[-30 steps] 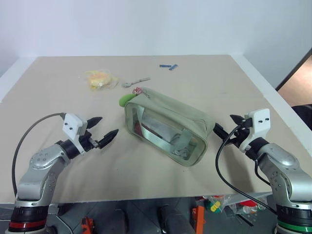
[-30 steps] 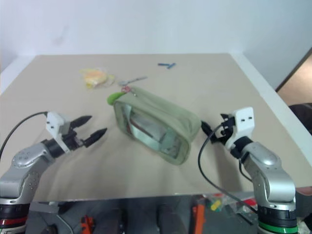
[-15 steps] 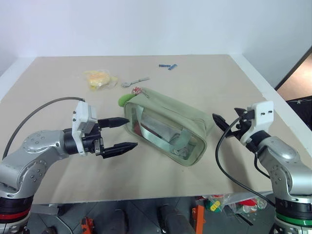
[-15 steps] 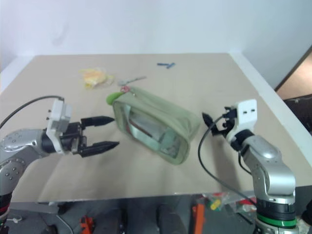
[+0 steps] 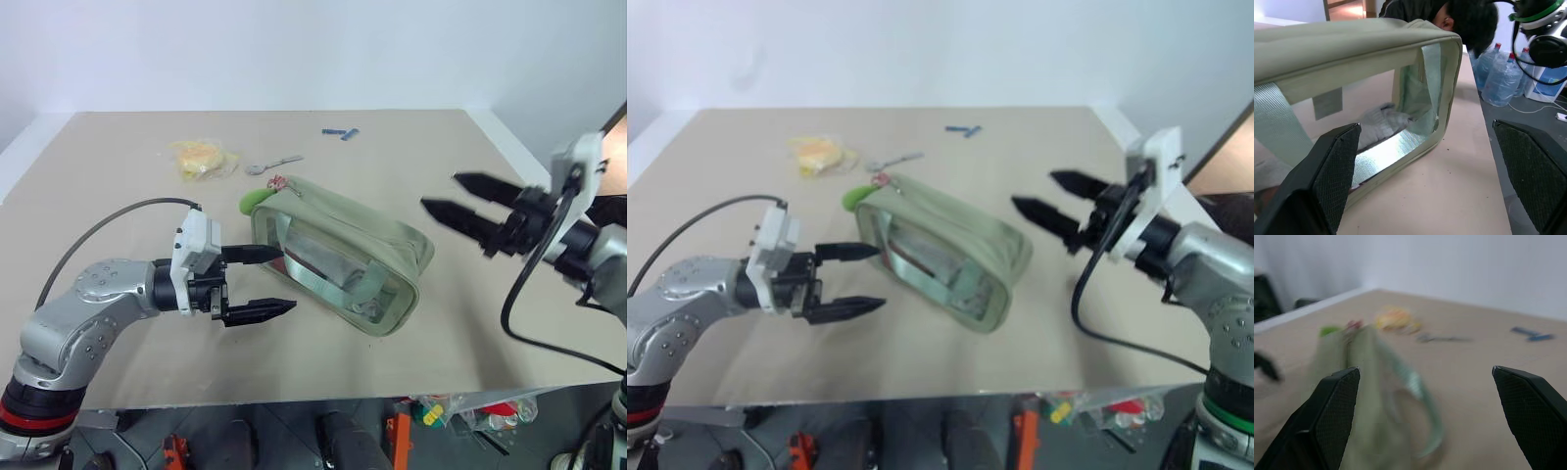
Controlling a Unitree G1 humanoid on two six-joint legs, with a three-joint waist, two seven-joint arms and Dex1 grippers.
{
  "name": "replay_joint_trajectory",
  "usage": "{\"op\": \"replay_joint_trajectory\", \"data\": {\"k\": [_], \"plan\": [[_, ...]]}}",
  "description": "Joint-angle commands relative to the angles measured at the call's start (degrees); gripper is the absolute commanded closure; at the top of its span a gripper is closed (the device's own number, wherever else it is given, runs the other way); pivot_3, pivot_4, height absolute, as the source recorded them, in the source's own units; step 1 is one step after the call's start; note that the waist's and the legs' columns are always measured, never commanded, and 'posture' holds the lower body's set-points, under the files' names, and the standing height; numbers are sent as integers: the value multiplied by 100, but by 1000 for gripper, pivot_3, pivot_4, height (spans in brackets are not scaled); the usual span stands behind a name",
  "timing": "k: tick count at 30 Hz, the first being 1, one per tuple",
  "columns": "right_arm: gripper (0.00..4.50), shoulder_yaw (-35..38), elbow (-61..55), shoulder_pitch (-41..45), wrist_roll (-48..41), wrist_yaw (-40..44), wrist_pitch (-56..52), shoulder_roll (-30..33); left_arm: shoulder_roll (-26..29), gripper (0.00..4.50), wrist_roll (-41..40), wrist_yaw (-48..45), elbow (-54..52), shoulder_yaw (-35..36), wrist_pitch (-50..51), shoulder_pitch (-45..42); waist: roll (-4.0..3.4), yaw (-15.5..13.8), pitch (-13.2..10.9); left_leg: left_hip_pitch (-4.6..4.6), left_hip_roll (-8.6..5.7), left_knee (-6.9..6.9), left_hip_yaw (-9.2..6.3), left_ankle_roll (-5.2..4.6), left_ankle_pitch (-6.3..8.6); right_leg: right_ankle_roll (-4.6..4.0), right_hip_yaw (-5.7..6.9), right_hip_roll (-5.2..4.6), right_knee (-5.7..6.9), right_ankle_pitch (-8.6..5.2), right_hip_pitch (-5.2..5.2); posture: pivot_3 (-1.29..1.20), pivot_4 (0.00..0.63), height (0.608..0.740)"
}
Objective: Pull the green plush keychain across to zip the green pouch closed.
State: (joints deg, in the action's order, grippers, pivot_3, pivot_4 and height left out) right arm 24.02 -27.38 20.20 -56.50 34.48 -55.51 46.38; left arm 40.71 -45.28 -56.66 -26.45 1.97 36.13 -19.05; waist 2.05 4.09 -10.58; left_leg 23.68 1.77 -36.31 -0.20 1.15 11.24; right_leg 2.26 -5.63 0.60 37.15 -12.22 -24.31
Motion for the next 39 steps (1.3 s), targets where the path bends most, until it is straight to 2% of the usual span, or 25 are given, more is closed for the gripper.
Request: {"op": "replay_joint_trajectory", "data": {"k": [1, 11, 12, 24, 32, 39], "plan": [[20, -45, -174, -20, -178, -24, 11, 0, -42, 36, 2, 13, -128, 3, -76, -119, -1, 6, -1, -1, 0, -2, 5, 0, 0, 3, -5, 0, 0, 2, -1, 0, 150, 740], [20, -450, 238, -90, 140, 192, 182, 69, -41, 36, 78, 17, -253, 5, -79, -124, -1, 4, 0, 0, -1, -10, 5, 0, 0, 6, -5, 0, 0, 4, 0, 0, 150, 740], [556, -463, 290, -90, 158, 227, 190, 73, -54, 0, 85, 35, -266, 4, -77, -118, -1, 4, 0, 1, -1, -9, 5, 0, 0, 6, -5, 0, 0, 4, -1, 0, 150, 740], [4477, -707, 403, -131, 537, 702, 382, 245, -150, 0, 99, 233, -398, -2, -31, -59, 0, -1, 0, 2, -1, -11, 4, 0, 0, 7, -4, 0, 0, 5, 0, 0, 150, 740], [4477, -1558, 1071, 824, 1429, 1934, 1164, 878, -204, 0, 116, 298, -399, -66, -46, -78, -1, 3, -1, -1, -2, -15, 9, 0, 0, 9, -7, -1, 0, 6, 0, 0, 150, 740], [4477, -2556, 2643, 2294, 2650, 2971, 2356, 736, -308, 0, 161, 342, -417, -185, -98, -71, -2, 21, -2, 0, 0, -12, 15, 0, 0, 9, -8, 0, 1, 7, -7, 0, 150, 740]]}}
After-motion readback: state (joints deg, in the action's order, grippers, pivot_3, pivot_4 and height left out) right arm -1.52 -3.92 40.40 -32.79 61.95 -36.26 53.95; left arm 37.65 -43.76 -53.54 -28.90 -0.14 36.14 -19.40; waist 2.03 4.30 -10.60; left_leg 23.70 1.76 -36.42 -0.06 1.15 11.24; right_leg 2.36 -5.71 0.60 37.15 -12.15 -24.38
